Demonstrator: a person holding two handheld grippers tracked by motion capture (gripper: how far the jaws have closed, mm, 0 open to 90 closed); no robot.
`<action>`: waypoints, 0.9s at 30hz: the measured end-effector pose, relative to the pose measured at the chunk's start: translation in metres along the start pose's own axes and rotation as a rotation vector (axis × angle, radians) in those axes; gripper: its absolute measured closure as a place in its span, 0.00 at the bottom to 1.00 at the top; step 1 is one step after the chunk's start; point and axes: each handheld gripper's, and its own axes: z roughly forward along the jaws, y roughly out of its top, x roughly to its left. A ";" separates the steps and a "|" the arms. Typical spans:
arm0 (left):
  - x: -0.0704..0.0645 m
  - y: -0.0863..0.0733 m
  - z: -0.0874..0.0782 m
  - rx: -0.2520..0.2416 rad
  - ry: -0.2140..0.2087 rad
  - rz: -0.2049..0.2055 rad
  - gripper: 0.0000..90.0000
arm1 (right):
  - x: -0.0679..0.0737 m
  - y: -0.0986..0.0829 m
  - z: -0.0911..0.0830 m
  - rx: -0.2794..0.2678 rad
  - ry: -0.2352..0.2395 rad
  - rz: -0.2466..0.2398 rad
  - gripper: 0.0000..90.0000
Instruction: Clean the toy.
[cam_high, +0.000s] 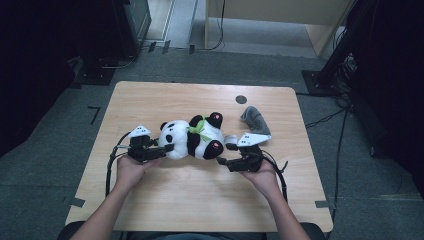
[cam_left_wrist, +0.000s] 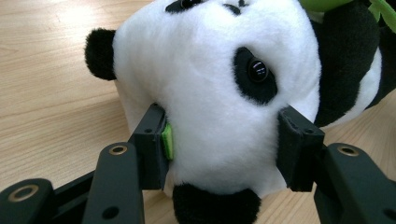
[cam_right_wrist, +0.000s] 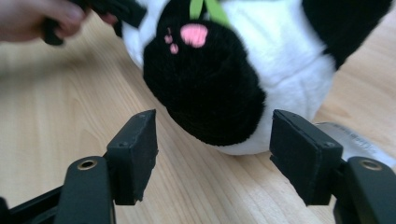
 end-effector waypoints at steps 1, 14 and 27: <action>0.000 0.000 0.000 0.000 0.000 0.001 0.50 | 0.001 0.000 0.005 0.011 -0.006 0.003 0.35; 0.000 0.000 0.001 -0.005 -0.013 -0.002 0.49 | 0.012 0.006 0.024 -0.039 -0.127 -0.042 0.51; 0.001 0.003 0.004 -0.010 -0.011 -0.009 0.49 | 0.013 0.011 0.026 -0.091 -0.176 -0.063 0.59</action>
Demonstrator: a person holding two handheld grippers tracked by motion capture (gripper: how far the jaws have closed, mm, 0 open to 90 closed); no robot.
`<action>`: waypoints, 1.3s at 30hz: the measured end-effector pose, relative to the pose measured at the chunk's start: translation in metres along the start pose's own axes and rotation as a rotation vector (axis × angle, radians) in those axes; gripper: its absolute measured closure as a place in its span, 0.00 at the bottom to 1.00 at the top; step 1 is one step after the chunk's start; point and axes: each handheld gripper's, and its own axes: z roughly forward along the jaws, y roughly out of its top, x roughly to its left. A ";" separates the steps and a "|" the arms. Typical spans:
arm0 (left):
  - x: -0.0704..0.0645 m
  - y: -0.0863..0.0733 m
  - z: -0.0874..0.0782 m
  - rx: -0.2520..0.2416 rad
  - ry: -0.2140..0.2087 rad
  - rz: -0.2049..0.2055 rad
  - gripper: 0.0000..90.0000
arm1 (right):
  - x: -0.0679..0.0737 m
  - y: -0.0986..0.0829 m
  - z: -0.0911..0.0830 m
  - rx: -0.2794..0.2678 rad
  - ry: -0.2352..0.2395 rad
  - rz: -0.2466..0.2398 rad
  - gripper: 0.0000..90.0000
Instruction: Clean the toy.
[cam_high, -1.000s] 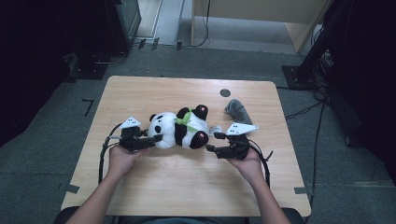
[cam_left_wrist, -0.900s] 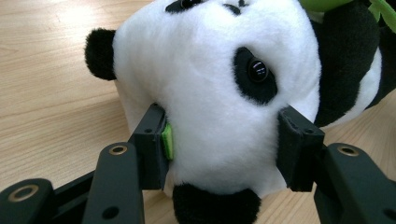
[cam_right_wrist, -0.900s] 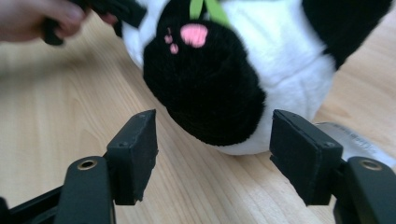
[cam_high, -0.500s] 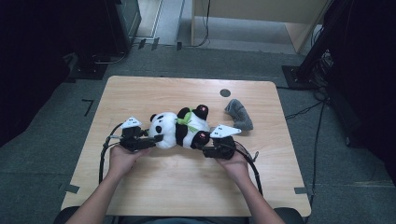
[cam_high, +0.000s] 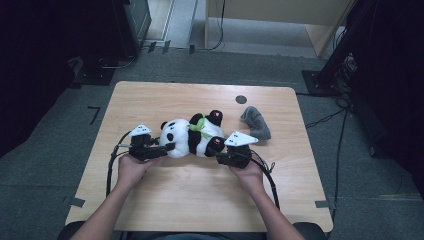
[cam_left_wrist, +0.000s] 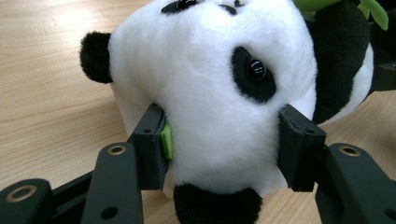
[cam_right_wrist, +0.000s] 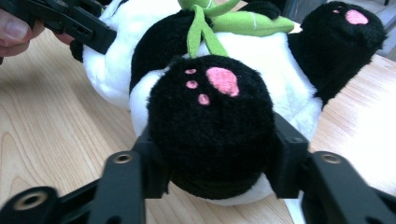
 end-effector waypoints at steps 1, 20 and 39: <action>0.000 0.001 0.000 0.000 0.000 0.000 0.49 | 0.000 0.001 -0.001 0.005 -0.003 0.000 0.61; -0.009 0.013 -0.020 -0.174 -0.068 0.135 0.27 | -0.010 0.043 -0.037 -0.067 0.001 0.123 0.76; 0.000 0.000 -0.009 -0.087 -0.123 0.239 0.29 | -0.033 0.051 -0.060 -0.139 0.053 0.266 0.77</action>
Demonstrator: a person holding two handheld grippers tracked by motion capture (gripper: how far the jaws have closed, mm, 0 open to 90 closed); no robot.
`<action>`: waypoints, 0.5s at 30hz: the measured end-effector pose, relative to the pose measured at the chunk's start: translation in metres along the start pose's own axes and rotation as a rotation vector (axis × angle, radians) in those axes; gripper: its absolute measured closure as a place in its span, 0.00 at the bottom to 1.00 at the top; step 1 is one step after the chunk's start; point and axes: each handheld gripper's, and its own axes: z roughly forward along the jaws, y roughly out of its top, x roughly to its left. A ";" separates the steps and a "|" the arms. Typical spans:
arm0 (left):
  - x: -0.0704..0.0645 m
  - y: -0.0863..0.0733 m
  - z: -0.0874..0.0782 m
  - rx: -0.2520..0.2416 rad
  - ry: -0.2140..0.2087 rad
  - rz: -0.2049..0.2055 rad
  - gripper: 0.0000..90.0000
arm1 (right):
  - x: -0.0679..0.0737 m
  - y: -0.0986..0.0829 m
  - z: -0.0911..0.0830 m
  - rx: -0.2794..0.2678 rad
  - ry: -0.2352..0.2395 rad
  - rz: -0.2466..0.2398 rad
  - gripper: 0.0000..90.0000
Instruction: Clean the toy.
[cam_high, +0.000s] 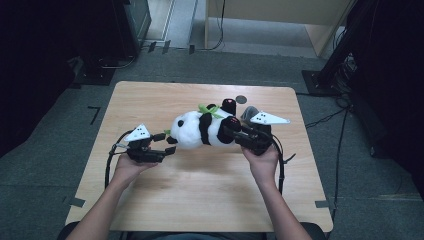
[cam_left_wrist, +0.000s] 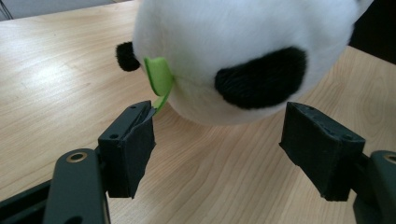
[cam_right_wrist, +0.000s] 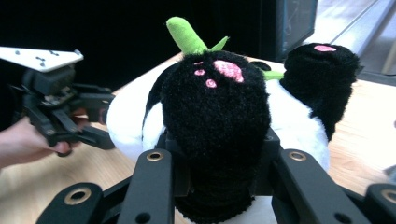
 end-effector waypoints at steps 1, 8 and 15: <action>0.000 0.001 -0.001 -0.019 0.000 0.000 0.29 | 0.000 0.000 0.001 -0.002 0.012 0.009 0.77; 0.001 0.004 -0.004 -0.090 -0.024 0.023 0.27 | 0.002 -0.003 0.015 0.035 0.078 0.034 0.77; 0.002 0.005 0.002 -0.047 0.010 0.016 0.27 | 0.005 -0.005 0.025 0.067 0.106 0.045 0.77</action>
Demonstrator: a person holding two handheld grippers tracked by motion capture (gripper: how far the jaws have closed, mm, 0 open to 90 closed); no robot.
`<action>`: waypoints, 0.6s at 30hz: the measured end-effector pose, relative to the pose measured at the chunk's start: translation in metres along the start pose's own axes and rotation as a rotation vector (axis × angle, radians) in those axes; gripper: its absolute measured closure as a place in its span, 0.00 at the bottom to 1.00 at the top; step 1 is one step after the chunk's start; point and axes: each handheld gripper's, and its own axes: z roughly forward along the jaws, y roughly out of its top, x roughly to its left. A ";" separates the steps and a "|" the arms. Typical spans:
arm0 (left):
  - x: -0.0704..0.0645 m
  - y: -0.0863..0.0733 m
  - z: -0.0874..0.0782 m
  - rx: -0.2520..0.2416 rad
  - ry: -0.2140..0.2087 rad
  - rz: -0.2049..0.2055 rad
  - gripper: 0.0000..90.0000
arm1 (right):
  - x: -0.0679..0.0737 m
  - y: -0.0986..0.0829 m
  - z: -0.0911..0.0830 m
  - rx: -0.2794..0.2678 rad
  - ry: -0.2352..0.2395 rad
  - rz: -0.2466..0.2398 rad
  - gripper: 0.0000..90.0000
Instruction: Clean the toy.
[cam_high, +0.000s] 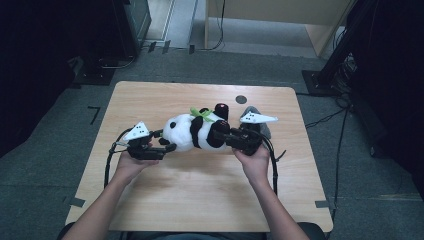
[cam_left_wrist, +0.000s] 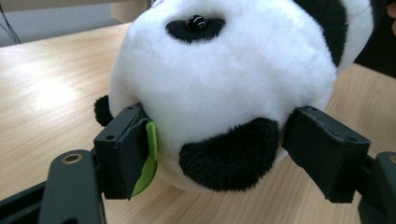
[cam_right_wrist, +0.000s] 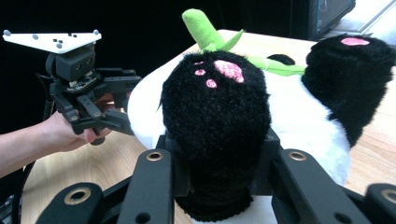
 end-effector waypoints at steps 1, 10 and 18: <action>-0.001 0.000 0.001 0.003 0.012 0.008 0.29 | 0.000 0.000 0.001 0.005 0.004 -0.001 0.77; -0.004 0.004 0.001 0.036 0.057 -0.031 0.61 | -0.002 -0.003 0.003 0.016 0.001 0.009 0.74; -0.005 0.013 -0.008 0.023 0.007 -0.066 0.79 | -0.009 -0.003 -0.001 0.000 -0.030 -0.023 0.64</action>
